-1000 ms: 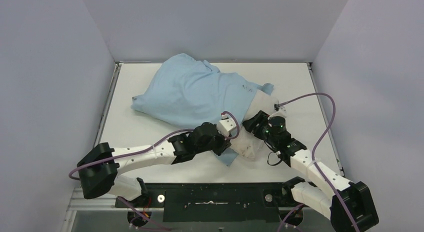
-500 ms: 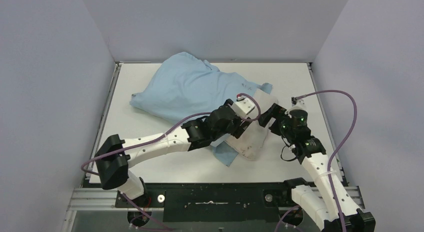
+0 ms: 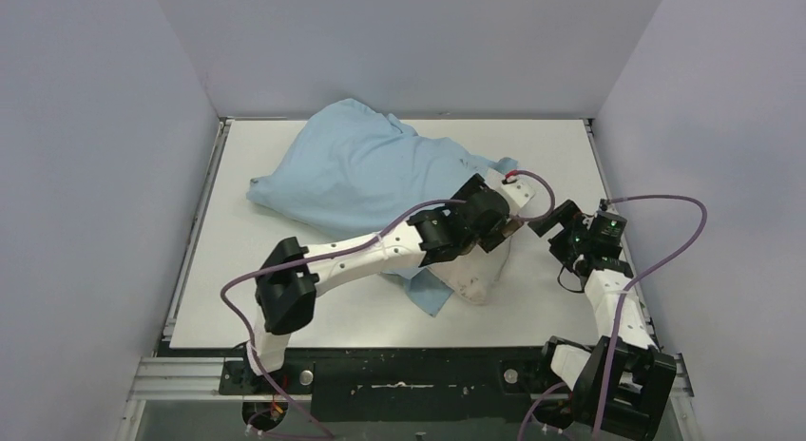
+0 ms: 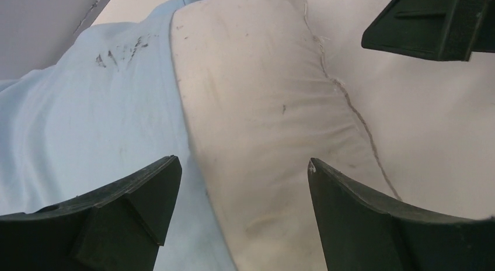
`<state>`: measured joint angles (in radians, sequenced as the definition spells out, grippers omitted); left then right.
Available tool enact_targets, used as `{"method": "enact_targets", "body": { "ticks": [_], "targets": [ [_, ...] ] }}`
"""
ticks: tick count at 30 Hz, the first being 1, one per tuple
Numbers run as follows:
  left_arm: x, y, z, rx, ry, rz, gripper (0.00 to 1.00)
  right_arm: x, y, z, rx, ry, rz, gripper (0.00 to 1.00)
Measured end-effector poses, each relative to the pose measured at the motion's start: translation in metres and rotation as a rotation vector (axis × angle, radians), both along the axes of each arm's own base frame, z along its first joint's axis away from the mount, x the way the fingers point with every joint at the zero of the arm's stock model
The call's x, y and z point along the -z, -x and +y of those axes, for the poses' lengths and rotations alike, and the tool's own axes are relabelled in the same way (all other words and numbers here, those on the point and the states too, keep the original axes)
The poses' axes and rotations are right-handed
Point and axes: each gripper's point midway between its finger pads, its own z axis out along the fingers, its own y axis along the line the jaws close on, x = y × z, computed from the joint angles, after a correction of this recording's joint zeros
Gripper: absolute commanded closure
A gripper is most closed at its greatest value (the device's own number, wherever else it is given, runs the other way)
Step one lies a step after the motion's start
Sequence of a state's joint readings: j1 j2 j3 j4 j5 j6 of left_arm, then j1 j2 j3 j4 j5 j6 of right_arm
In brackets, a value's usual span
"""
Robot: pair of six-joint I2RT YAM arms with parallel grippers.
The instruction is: Put the pillow into the pillowcase
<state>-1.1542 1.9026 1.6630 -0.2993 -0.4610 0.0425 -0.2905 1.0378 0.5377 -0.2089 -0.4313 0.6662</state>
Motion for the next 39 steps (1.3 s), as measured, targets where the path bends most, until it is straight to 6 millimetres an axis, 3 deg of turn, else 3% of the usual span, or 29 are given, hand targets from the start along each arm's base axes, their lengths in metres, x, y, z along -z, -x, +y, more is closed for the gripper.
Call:
{"method": "enact_targets", "body": {
  "ticks": [6, 7, 8, 9, 10, 11, 12, 17, 21, 24, 27, 30, 34, 39],
  "targets": [
    [0.039, -0.026, -0.014, -0.111, -0.177, -0.047, 0.20, -0.003, -0.005, -0.005, 0.004, -0.013, -0.029, 0.05],
    [0.049, -0.030, -0.011, -0.132, -0.216, -0.056, 0.29, -0.005, -0.005, -0.004, -0.001, -0.015, -0.036, 0.05],
    [0.060, -0.032, -0.008, -0.147, -0.255, -0.062, 0.45, -0.005, -0.006, -0.004, -0.005, -0.016, -0.039, 0.05],
    [0.067, -0.034, -0.006, -0.157, -0.276, -0.063, 0.73, -0.006, -0.006, -0.003, -0.008, -0.017, -0.044, 0.06],
    [0.072, -0.034, -0.003, -0.164, -0.297, -0.062, 0.90, -0.006, -0.007, -0.003, -0.010, -0.018, -0.047, 0.06],
    [0.073, -0.035, 0.000, -0.171, -0.307, -0.061, 0.98, -0.005, -0.007, -0.003, -0.013, -0.020, -0.049, 0.07],
    [0.071, -0.037, 0.003, -0.179, -0.312, -0.065, 1.00, -0.003, -0.007, -0.002, -0.017, -0.022, -0.048, 0.07],
    [0.040, -0.048, 0.021, -0.200, -0.283, -0.086, 1.00, 0.004, -0.005, 0.005, -0.041, -0.055, -0.045, 0.14],
    [-0.004, -0.064, 0.048, -0.240, -0.244, -0.113, 1.00, 0.002, -0.009, 0.013, -0.049, -0.108, -0.092, 0.26],
    [-0.042, -0.075, 0.067, -0.273, -0.193, -0.134, 1.00, 0.001, -0.011, 0.023, -0.054, -0.155, -0.124, 0.30],
    [-0.084, -0.085, 0.083, -0.305, -0.141, -0.170, 1.00, -0.004, -0.016, 0.048, -0.103, -0.184, -0.150, 0.30],
    [-0.114, -0.090, 0.095, -0.329, -0.106, -0.206, 1.00, -0.008, -0.024, 0.073, -0.165, -0.196, -0.179, 0.30],
    [-0.134, -0.087, 0.105, -0.336, -0.084, -0.226, 1.00, 0.003, -0.040, 0.081, -0.179, -0.197, -0.158, 0.26],
    [-0.138, -0.083, 0.110, -0.332, -0.088, -0.223, 1.00, 0.019, -0.074, 0.081, -0.184, -0.200, -0.152, 0.17]
  ]
}}
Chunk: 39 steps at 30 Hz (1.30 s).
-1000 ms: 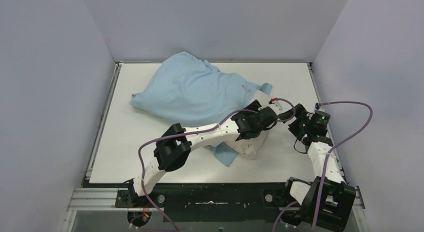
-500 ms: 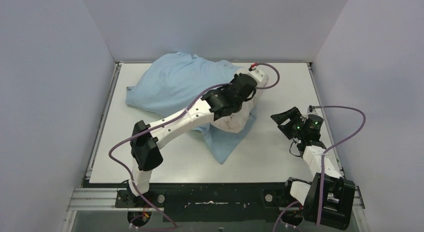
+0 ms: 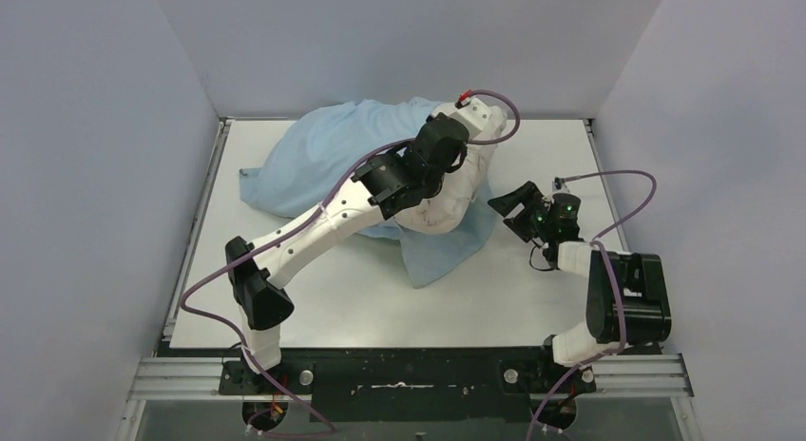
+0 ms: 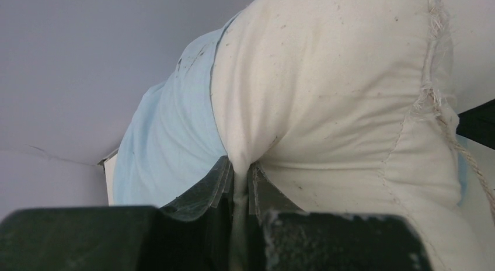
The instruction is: Put the pillow into the pillowcase
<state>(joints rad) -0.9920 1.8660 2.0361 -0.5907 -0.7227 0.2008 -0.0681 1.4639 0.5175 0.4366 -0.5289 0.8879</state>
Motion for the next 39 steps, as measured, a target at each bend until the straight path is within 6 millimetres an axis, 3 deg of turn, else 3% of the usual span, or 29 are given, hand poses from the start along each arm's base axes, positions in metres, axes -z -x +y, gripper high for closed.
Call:
{"method": "enact_targets", "body": {
  "ticks": [5, 7, 9, 10, 12, 14, 17, 19, 21, 24, 26, 27, 30, 35, 36, 39],
  "targets": [
    [0.000, 0.002, 0.001, 0.011, -0.005, 0.010, 1.00, 0.011, -0.032, 0.014, -0.069, 0.010, -0.034, 0.18],
    [0.000, 0.003, 0.001, 0.012, -0.005, 0.013, 1.00, 0.020, -0.034, 0.029, -0.101, 0.002, -0.040, 0.20],
    [0.000, 0.003, 0.000, 0.014, -0.003, 0.015, 1.00, 0.031, -0.028, 0.052, -0.149, -0.001, -0.035, 0.30],
    [0.000, 0.003, 0.000, 0.015, -0.003, 0.016, 1.00, 0.036, -0.023, 0.066, -0.181, -0.005, -0.031, 0.41],
    [0.000, 0.004, 0.001, 0.016, -0.006, 0.018, 1.00, 0.038, -0.018, 0.089, -0.226, -0.015, -0.053, 0.77],
    [0.000, 0.003, 0.002, 0.015, -0.011, 0.021, 1.00, 0.040, -0.008, 0.100, -0.243, -0.040, -0.050, 1.00],
    [0.001, 0.000, 0.005, 0.005, -0.009, 0.022, 1.00, 0.042, 0.003, 0.090, -0.202, -0.075, -0.010, 1.00],
    [0.005, -0.003, 0.010, -0.004, 0.004, 0.031, 1.00, 0.023, 0.007, 0.077, -0.172, -0.072, 0.001, 1.00],
    [0.015, -0.007, 0.020, -0.021, 0.023, 0.054, 1.00, -0.025, 0.010, 0.067, -0.166, -0.038, -0.078, 1.00],
    [0.028, -0.014, 0.036, -0.054, 0.050, 0.082, 1.00, -0.130, 0.023, 0.061, -0.187, 0.003, -0.309, 1.00],
    [0.033, -0.021, 0.043, -0.079, 0.074, 0.089, 1.00, -0.174, 0.036, 0.055, -0.185, 0.023, -0.405, 1.00],
    [0.032, -0.024, 0.043, -0.084, 0.094, 0.087, 1.00, -0.184, 0.042, 0.052, -0.181, 0.027, -0.423, 1.00],
    [0.033, -0.024, 0.039, -0.069, 0.157, 0.097, 1.00, -0.182, 0.047, 0.049, -0.172, 0.014, -0.395, 1.00],
    [0.063, -0.020, 0.039, -0.064, 0.145, 0.164, 1.00, -0.150, 0.048, 0.068, -0.209, -0.034, -0.275, 1.00],
    [0.068, -0.019, 0.038, -0.058, 0.147, 0.181, 0.94, -0.147, 0.049, 0.074, -0.225, -0.036, -0.263, 1.00],
    [0.076, -0.016, 0.033, -0.021, 0.172, 0.230, 0.62, -0.138, 0.049, 0.081, -0.244, -0.035, -0.236, 1.00]
  ]
}}
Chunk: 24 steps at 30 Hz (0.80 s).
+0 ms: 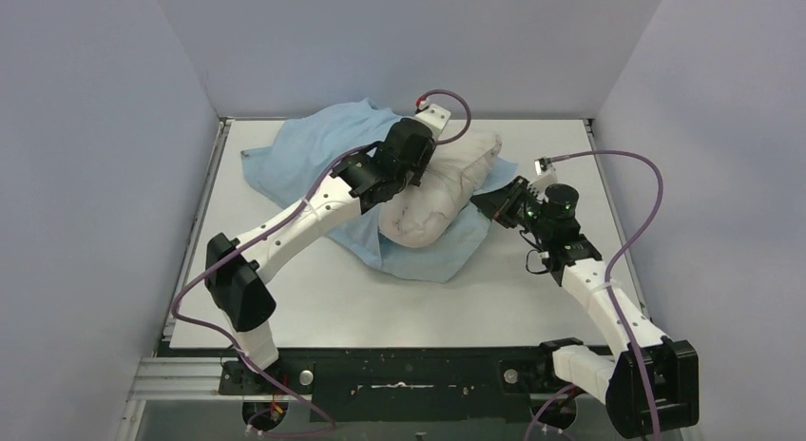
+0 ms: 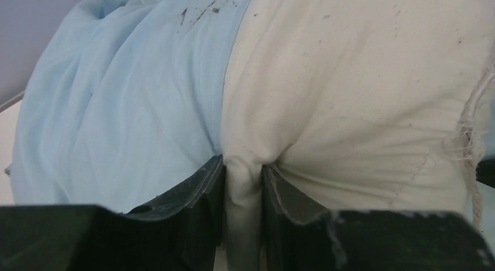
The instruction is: Put the pillow into the pillowcase
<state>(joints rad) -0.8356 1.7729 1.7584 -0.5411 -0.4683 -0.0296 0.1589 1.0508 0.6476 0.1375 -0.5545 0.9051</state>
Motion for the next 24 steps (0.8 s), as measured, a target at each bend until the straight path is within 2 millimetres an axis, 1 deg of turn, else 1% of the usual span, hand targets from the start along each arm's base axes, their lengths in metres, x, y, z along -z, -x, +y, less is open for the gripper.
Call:
{"method": "enact_targets", "body": {
  "ticks": [1, 2, 4, 6, 9, 11, 13, 15, 17, 18, 20, 24],
  "targets": [
    [0.002, 0.003, -0.003, 0.019, 0.008, 0.017, 0.56, 0.004, -0.001, 0.001, -0.001, 0.002, 0.011, 1.00],
    [0.003, 0.007, -0.005, 0.038, 0.016, 0.036, 0.52, 0.008, -0.003, 0.001, 0.001, 0.004, 0.024, 1.00],
    [0.004, 0.020, -0.010, 0.087, 0.028, 0.077, 0.49, 0.017, -0.006, 0.001, 0.008, 0.007, 0.047, 1.00],
    [-0.001, 0.034, -0.013, 0.137, 0.062, 0.115, 0.49, 0.028, -0.007, 0.000, 0.019, 0.011, 0.070, 1.00],
    [-0.022, 0.056, -0.010, 0.203, 0.146, 0.139, 0.49, 0.039, -0.006, -0.002, 0.031, 0.020, 0.094, 1.00],
    [-0.041, 0.068, 0.002, 0.225, 0.196, 0.124, 0.49, 0.042, -0.008, -0.004, 0.042, 0.025, 0.100, 1.00],
    [-0.061, 0.075, 0.015, 0.233, 0.233, 0.094, 0.49, 0.044, -0.009, -0.004, 0.048, 0.028, 0.103, 1.00],
    [-0.073, 0.077, 0.023, 0.225, 0.252, 0.071, 0.48, 0.045, -0.010, -0.005, 0.052, 0.032, 0.105, 1.00],
    [-0.073, 0.076, 0.026, 0.222, 0.247, 0.068, 0.48, 0.045, -0.010, -0.005, 0.055, 0.034, 0.103, 1.00],
    [-0.069, 0.075, 0.025, 0.223, 0.235, 0.074, 0.48, 0.045, -0.010, -0.006, 0.056, 0.035, 0.103, 1.00],
    [-0.058, 0.071, 0.023, 0.226, 0.199, 0.087, 0.48, 0.046, -0.011, -0.006, 0.059, 0.036, 0.103, 1.00],
    [-0.031, 0.061, 0.017, 0.241, 0.120, 0.117, 0.44, 0.046, -0.011, -0.006, 0.060, 0.036, 0.103, 1.00]
  ]
}}
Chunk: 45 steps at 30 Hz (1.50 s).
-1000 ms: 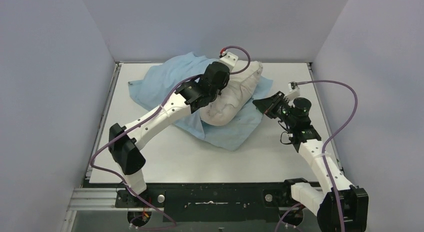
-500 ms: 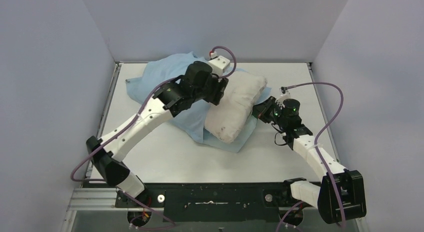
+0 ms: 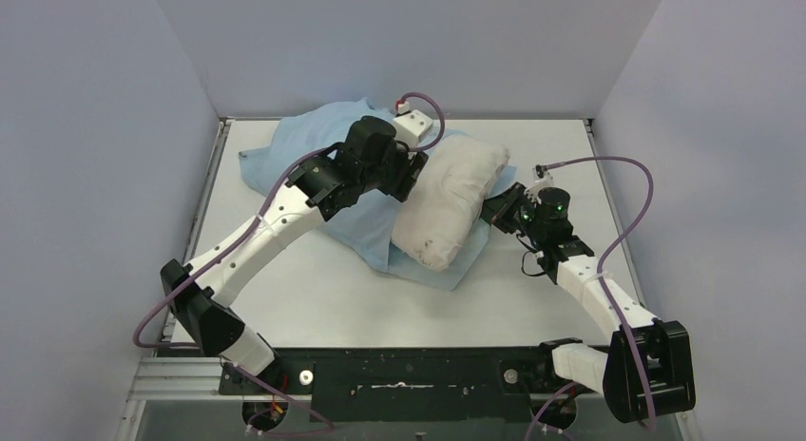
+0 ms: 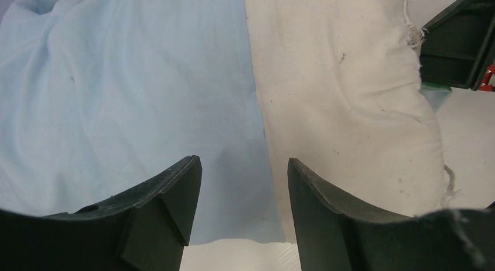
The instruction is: Put the pillow into the pillowcase
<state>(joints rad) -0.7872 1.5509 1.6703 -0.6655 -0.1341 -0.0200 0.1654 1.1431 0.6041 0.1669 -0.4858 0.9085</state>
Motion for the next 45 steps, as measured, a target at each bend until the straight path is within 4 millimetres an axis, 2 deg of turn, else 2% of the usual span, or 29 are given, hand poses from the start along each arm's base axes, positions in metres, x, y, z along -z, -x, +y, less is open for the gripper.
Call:
{"method": "enact_targets", "body": {
  "ticks": [11, 15, 31, 34, 38, 45],
  "targets": [
    [0.041, -0.019, -0.010, 0.037, -0.125, 0.010, 0.39, 0.001, 0.000, -0.001, -0.001, 0.007, 0.001, 1.00],
    [0.051, -0.025, -0.009, 0.026, -0.166, 0.005, 0.46, 0.003, 0.000, -0.002, 0.005, 0.011, 0.005, 1.00],
    [0.041, -0.039, 0.016, -0.112, -0.314, -0.117, 0.49, 0.002, -0.001, 0.000, 0.002, 0.013, -0.002, 1.00],
    [0.039, -0.039, 0.018, -0.125, -0.323, -0.124, 0.54, 0.004, -0.001, 0.000, 0.000, 0.014, 0.003, 1.00],
    [0.037, -0.036, 0.018, -0.120, -0.307, -0.117, 0.65, 0.004, -0.002, 0.000, 0.000, 0.014, 0.002, 1.00],
    [0.037, -0.037, 0.023, -0.121, -0.282, -0.091, 0.66, 0.005, -0.001, 0.000, 0.000, 0.015, 0.003, 1.00]
  ]
}}
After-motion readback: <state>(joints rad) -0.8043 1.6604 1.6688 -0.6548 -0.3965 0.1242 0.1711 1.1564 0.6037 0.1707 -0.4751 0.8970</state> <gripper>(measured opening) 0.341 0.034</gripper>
